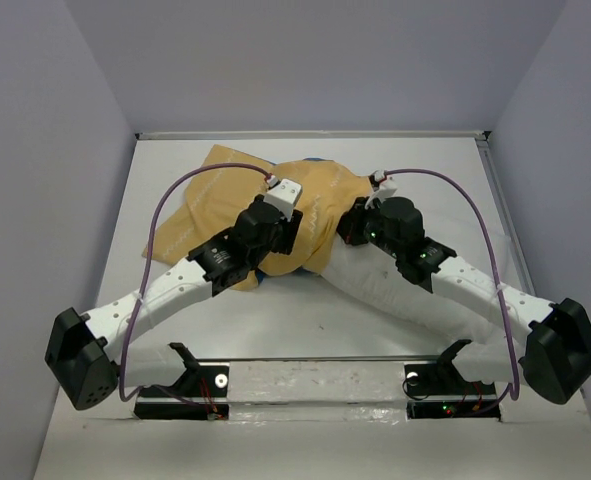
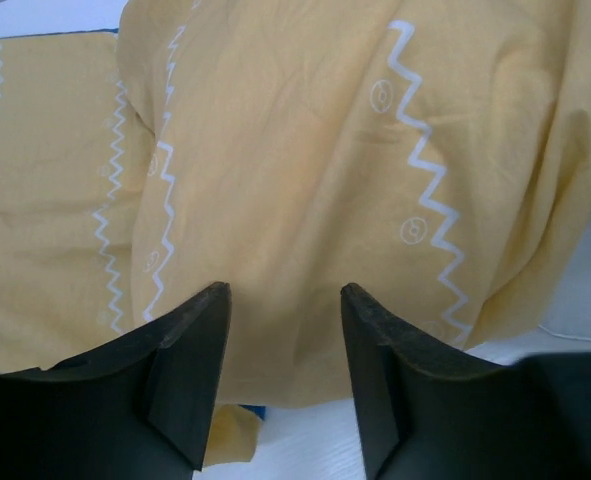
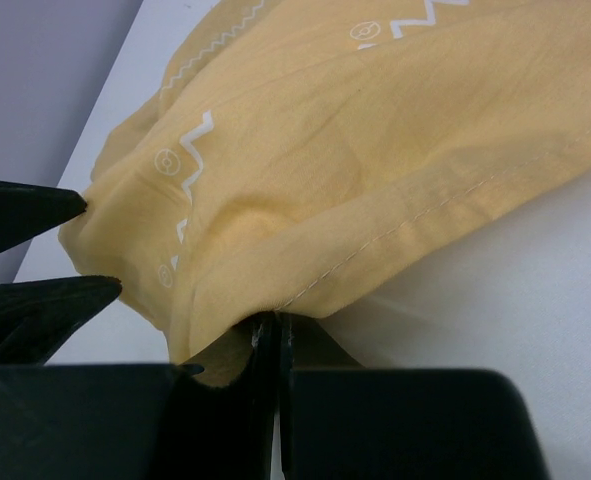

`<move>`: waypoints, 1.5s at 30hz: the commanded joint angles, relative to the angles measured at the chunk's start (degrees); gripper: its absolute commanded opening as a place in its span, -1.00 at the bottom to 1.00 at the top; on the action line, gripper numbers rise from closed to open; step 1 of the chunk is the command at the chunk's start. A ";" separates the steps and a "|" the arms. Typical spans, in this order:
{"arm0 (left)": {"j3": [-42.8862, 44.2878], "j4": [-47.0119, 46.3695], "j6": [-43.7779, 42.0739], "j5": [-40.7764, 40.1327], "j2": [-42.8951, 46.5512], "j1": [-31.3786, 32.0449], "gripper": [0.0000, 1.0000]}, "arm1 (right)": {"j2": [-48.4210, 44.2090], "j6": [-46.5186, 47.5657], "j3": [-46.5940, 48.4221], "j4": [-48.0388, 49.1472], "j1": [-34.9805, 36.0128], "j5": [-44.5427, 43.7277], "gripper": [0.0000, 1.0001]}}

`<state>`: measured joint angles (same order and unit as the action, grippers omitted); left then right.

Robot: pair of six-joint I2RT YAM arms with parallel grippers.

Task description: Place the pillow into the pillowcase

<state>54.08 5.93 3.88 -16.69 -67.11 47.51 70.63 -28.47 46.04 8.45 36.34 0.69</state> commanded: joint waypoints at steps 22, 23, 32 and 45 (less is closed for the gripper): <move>64.04 11.81 4.82 13.78 -23.68 1.35 -1.00 | 3.03 1.14 4.14 6.58 16.05 -4.89 -1.00; 62.82 12.78 5.17 13.00 -23.42 2.84 -1.00 | 0.93 1.66 4.14 6.58 16.05 -8.82 -1.00; 23.02 -0.04 16.24 13.71 -8.66 4.00 -0.94 | -0.24 -2.55 6.87 5.88 10.16 -16.94 -1.00; 9.74 10.94 15.54 -18.64 8.66 12.34 0.37 | 9.09 -6.60 9.15 7.37 2.07 -12.91 -1.00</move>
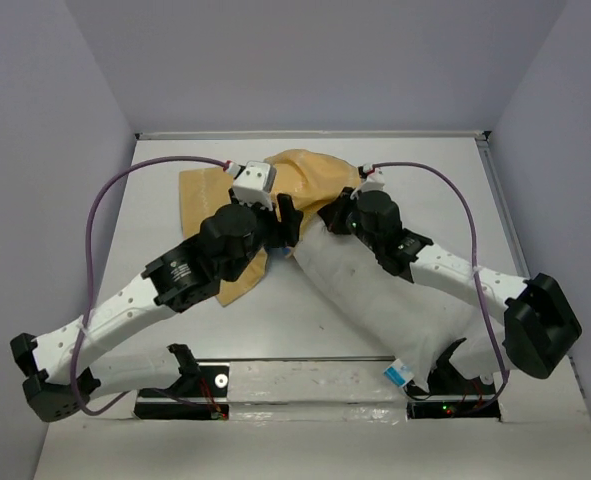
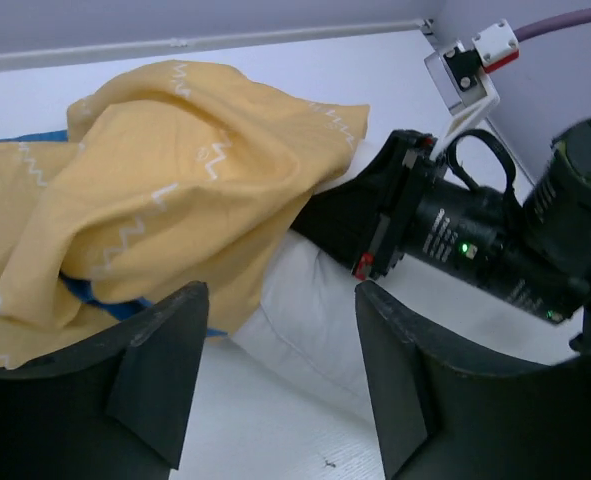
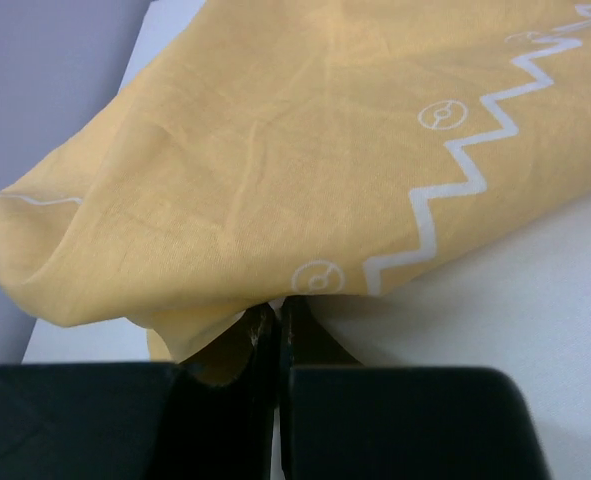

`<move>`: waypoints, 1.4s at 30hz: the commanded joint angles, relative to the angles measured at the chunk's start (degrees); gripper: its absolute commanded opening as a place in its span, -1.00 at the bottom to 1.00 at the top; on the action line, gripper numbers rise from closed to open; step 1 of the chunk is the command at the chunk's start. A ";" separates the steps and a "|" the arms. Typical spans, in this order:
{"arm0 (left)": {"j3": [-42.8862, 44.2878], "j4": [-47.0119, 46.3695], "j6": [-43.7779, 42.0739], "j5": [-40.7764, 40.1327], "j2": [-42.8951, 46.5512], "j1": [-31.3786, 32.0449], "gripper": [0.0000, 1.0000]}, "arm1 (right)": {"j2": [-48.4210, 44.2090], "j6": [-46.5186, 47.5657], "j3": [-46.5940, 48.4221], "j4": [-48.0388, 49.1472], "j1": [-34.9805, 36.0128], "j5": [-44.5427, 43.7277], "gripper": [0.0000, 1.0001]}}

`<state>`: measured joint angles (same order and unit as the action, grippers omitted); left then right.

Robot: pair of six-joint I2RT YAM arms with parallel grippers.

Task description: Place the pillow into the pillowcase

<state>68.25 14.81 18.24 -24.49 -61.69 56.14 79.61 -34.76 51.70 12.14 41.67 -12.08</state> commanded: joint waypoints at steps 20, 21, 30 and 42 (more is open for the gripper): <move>-17.27 -28.95 -3.65 3.37 -10.72 -6.04 0.35 | -5.08 -0.22 -0.20 2.89 -3.88 6.27 -1.00; -16.05 -29.31 -3.82 4.27 -12.73 -6.22 0.35 | -5.17 -0.30 -0.29 2.97 -3.88 6.54 -1.00; -12.79 -31.07 -4.62 8.32 -16.19 -6.48 -0.74 | -4.65 -0.57 -0.46 4.03 -3.88 6.28 -1.00; -22.26 -40.73 8.92 32.05 -4.94 3.45 -0.68 | 5.73 -4.61 16.83 2.19 -5.55 -6.81 -1.00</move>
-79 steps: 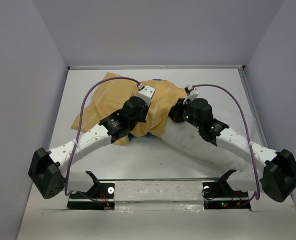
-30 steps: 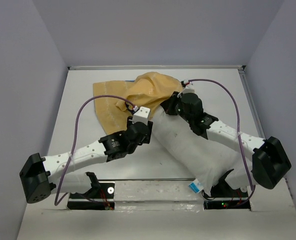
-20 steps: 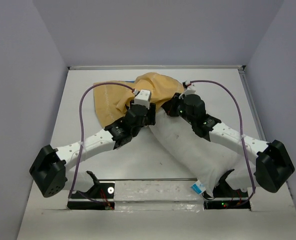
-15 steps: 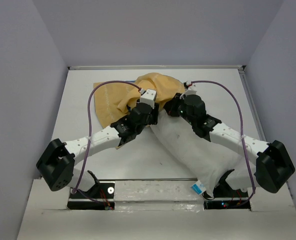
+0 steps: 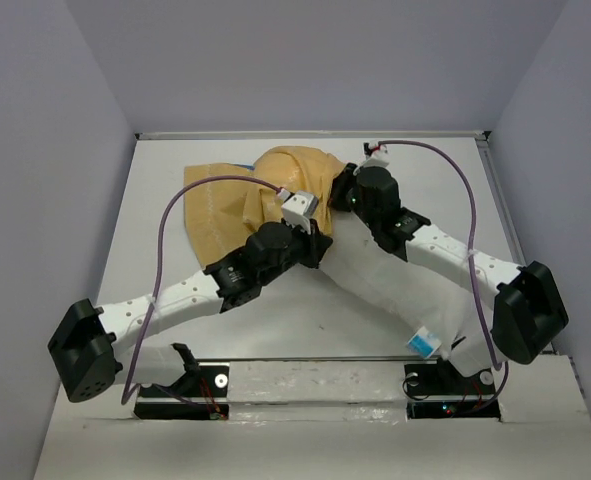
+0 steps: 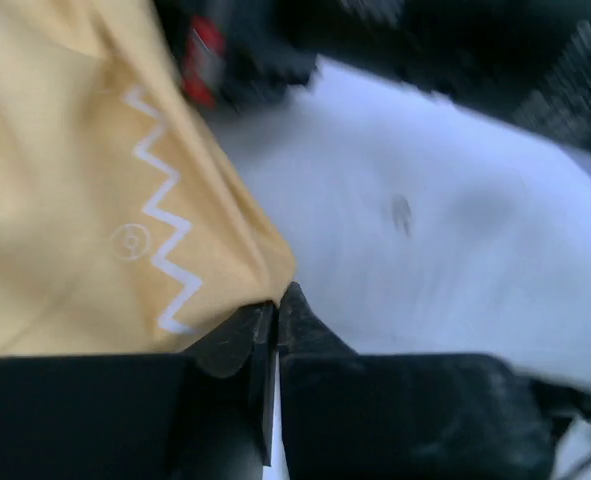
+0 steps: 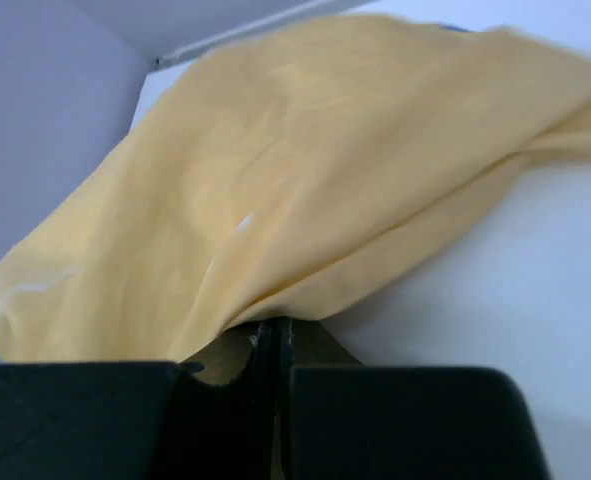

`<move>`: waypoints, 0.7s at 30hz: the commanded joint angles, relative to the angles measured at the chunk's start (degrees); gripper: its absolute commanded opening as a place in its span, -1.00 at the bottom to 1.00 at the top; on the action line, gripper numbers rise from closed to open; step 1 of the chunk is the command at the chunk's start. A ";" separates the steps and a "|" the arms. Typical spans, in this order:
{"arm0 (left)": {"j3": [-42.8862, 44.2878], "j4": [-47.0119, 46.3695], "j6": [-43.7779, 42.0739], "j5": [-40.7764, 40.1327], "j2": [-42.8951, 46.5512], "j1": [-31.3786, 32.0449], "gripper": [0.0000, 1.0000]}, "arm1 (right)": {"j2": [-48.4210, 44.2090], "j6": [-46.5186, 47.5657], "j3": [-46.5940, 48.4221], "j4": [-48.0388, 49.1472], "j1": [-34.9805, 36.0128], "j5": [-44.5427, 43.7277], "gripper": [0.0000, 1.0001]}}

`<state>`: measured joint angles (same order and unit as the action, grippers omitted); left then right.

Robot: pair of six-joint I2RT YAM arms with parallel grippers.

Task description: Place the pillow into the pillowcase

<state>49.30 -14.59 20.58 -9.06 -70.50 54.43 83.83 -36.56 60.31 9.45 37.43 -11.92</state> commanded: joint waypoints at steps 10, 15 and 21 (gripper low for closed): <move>-21.23 -7.65 11.48 -7.80 19.76 4.89 0.53 | 0.98 -2.99 8.85 2.15 -2.54 -7.68 -1.00; -26.62 -9.75 14.49 -11.07 17.61 4.89 0.46 | 1.69 -3.08 10.70 1.10 -2.54 -6.89 -1.00; -27.33 -19.59 13.18 -11.93 4.07 4.98 0.76 | 1.51 -2.47 10.97 0.57 -2.54 -5.48 -1.00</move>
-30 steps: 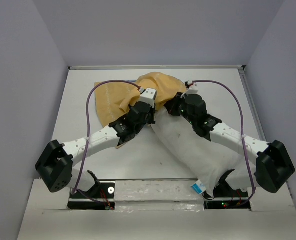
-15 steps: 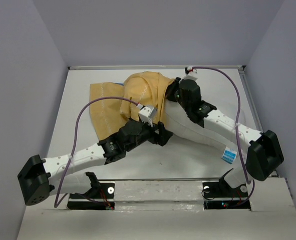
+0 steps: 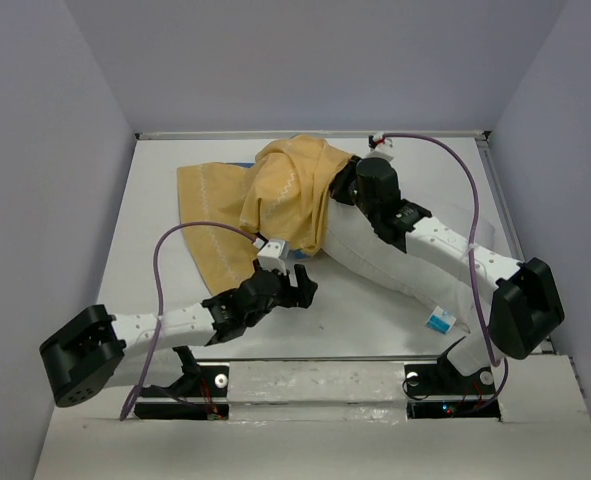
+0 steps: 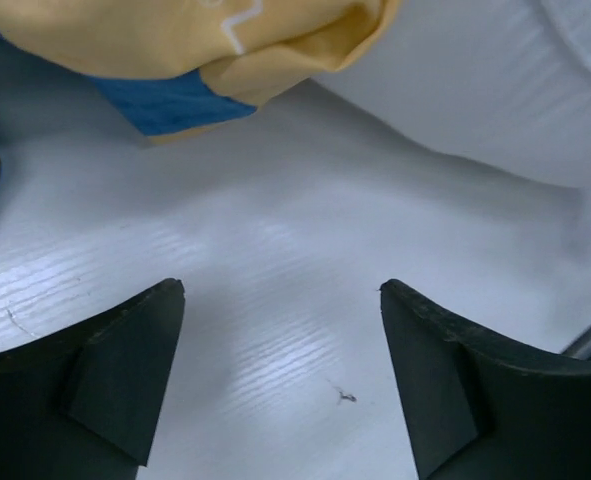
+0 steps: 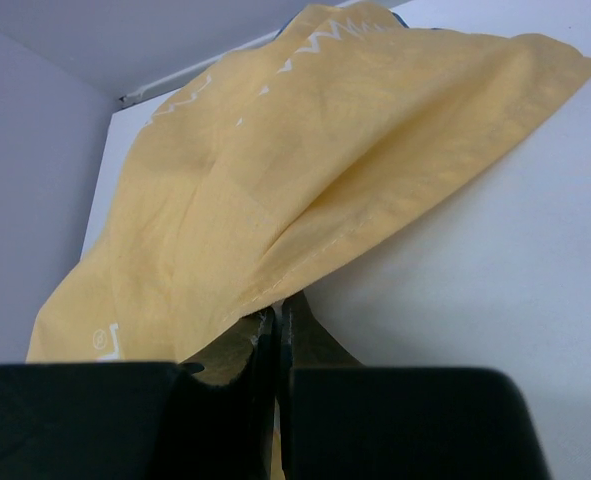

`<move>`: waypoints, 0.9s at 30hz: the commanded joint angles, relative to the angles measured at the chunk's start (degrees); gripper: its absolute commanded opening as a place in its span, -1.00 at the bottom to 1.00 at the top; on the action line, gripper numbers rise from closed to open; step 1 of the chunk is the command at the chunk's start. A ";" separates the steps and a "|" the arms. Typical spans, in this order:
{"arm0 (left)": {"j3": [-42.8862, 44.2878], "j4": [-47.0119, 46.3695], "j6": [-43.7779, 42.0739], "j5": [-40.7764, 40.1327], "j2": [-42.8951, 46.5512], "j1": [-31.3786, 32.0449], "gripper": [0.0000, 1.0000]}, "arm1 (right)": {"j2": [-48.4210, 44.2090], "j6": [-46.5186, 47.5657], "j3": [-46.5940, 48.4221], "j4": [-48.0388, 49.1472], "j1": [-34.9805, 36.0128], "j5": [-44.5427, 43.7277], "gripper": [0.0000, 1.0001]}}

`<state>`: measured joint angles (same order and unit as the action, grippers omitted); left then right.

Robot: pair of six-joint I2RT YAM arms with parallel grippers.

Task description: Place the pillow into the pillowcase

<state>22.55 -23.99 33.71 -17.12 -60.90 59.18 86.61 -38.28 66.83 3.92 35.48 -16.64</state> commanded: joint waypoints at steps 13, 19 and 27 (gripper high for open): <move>15.05 -21.42 -14.44 -12.85 -28.29 -7.76 0.71 | -3.72 -2.76 1.29 6.27 -0.59 3.28 -1.00; 14.39 -24.78 -10.46 4.18 -18.77 -3.38 -1.00 | -3.20 -3.38 0.50 10.20 -0.59 2.85 -1.00; 0.40 -48.67 9.96 25.82 -8.08 4.80 -1.00 | 3.30 -8.56 1.56 19.10 0.81 4.00 -1.00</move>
<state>27.07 -51.75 31.27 -6.15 -70.67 61.12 87.99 -42.11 66.70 10.04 34.48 -12.21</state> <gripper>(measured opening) 0.022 0.035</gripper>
